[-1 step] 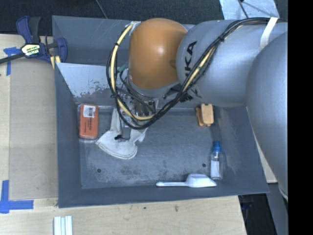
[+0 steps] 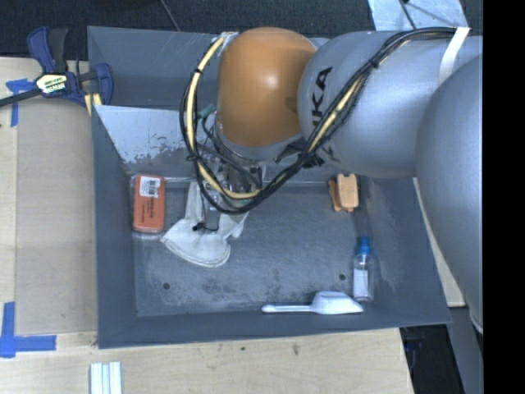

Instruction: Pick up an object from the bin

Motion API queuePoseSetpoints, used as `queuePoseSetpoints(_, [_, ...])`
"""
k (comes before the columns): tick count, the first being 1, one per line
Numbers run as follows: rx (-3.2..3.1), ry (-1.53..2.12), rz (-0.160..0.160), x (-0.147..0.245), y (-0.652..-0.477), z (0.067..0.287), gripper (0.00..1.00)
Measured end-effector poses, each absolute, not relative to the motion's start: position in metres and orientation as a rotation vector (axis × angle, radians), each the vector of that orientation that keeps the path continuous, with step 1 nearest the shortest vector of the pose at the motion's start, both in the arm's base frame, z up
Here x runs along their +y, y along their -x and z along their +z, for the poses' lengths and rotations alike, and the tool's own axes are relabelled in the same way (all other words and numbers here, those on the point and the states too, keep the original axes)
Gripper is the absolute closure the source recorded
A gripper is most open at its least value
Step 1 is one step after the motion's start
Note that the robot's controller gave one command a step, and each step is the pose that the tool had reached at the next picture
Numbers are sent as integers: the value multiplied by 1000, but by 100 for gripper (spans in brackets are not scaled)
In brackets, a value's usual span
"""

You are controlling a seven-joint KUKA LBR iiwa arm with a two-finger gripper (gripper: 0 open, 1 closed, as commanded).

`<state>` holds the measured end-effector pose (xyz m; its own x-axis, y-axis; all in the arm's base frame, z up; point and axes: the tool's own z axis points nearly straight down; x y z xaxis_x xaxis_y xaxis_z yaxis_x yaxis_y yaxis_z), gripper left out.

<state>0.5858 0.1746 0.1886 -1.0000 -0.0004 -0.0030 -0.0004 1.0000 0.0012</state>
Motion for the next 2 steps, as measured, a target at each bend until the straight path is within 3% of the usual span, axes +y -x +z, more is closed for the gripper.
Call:
queuePoseSetpoints(1, [3131, 39, 4, 171, -583, 145, 0])
queuePoseSetpoints(2, [3136, 25, 3, 157, -592, 90, 0])
